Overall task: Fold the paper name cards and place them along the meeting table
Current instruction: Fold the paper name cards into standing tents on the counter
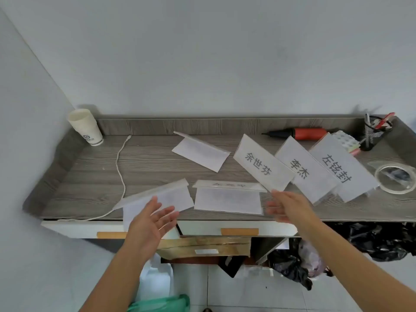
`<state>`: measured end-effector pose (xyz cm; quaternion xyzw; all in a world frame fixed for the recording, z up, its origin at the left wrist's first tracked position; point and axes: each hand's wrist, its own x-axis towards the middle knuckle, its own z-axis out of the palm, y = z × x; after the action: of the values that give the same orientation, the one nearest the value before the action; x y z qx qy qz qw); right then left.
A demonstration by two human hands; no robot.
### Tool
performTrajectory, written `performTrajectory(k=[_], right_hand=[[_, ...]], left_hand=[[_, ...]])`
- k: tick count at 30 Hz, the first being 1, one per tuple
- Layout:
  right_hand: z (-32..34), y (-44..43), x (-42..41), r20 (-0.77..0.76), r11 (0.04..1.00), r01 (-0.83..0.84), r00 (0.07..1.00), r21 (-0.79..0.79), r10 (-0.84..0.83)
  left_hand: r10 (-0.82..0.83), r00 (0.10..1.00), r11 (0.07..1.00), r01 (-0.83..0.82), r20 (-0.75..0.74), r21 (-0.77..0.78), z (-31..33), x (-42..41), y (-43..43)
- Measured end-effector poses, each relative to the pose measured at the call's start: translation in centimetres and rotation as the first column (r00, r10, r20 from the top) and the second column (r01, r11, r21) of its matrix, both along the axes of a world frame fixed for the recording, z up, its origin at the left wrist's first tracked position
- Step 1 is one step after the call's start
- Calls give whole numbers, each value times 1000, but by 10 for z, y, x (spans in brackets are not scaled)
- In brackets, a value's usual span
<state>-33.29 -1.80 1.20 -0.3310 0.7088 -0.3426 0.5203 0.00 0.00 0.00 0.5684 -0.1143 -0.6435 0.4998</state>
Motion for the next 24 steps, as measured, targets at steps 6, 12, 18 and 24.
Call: performTrajectory(k=[6, 12, 18, 24], right_hand=[[-14, -40, 17, 266, 973, 122, 948, 197, -173], [-19, -49, 25, 419, 955, 231, 861, 188, -290], [6, -30, 12, 464, 960, 278, 846, 34, -262], [58, -13, -14, 436, 922, 317, 878, -223, -197]], left_hand=[[182, 959, 982, -166, -217, 91, -12, 25, -27], [146, 963, 989, -139, -227, 46, -9, 33, -27], [3, 983, 992, -26, -183, -123, -7, 36, -18], [-163, 967, 983, 141, -196, -121, -18, 11, -19]])
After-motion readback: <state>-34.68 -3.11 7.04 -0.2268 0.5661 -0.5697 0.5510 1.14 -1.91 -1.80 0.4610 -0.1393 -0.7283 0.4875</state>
